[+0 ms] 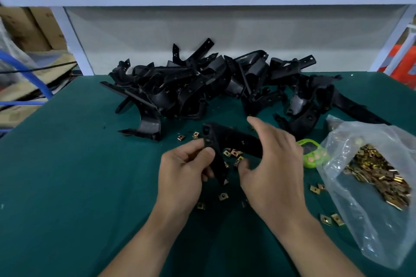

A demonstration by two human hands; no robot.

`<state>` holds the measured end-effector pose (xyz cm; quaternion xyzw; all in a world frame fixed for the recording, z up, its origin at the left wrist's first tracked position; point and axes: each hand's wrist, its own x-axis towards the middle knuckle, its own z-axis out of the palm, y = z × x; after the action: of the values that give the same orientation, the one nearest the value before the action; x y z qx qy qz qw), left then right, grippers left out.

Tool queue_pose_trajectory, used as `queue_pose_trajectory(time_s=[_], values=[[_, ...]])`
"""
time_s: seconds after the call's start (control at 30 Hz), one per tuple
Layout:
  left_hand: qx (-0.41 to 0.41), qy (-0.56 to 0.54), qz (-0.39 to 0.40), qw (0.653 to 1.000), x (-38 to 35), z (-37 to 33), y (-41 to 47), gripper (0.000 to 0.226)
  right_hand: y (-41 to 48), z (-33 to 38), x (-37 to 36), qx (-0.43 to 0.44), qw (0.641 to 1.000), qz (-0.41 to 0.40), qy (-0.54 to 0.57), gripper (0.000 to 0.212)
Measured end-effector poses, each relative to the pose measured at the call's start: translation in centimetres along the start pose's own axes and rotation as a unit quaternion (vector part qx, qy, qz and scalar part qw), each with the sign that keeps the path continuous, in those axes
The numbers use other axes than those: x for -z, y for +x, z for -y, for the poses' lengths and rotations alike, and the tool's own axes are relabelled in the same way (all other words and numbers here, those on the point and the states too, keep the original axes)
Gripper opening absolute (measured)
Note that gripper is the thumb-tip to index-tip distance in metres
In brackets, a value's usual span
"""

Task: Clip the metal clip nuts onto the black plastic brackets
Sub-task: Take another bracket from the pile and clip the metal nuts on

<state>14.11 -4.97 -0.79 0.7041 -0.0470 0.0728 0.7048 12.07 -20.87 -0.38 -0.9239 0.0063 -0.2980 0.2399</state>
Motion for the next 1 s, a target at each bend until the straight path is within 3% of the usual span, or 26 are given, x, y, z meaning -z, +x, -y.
queue_pose_trajectory(time_s=[0.1, 0.2, 0.23, 0.3, 0.4, 0.67, 0.87, 1.0], values=[[0.019, -0.012, 0.100, 0.995, -0.1, -0.2, 0.1, 0.034, 0.2, 0.0, -0.3, -0.016, 0.997, 0.038, -0.072, 0.067], [0.009, 0.120, 0.035, 0.992, 0.4, 0.5, 0.7, 0.037, 0.3, -0.4, -0.3, -0.076, 0.994, 0.030, -0.075, 0.050], [-0.009, 0.210, 0.018, 0.977, 0.6, 0.7, 0.8, 0.035, 0.3, -0.6, -0.2, -0.090, 0.993, 0.022, -0.076, 0.046], [-0.041, 0.359, 0.063, 0.930, 0.6, 1.0, 1.0, 0.032, 0.4, -1.2, -0.2, -0.116, 0.989, 0.023, -0.083, 0.038], [-0.078, 0.437, 0.119, 0.888, 0.0, 1.7, 1.0, 0.033, 0.6, -1.8, -0.4, -0.149, 0.981, 0.063, -0.104, 0.028], [-0.083, 0.371, 0.079, 0.921, -0.4, 1.7, 0.7, 0.016, 0.8, -2.5, -0.8, -0.164, 0.978, 0.091, -0.093, 0.025], [-0.073, 0.334, 0.028, 0.939, -1.2, 1.2, -0.5, 0.037, 0.7, -2.7, -0.8, -0.158, 0.982, 0.078, -0.070, 0.026], [-0.059, 0.310, 0.037, 0.948, -1.1, 0.9, -0.8, 0.055, 0.6, -2.7, -0.5, -0.143, 0.984, 0.083, -0.062, 0.020]])
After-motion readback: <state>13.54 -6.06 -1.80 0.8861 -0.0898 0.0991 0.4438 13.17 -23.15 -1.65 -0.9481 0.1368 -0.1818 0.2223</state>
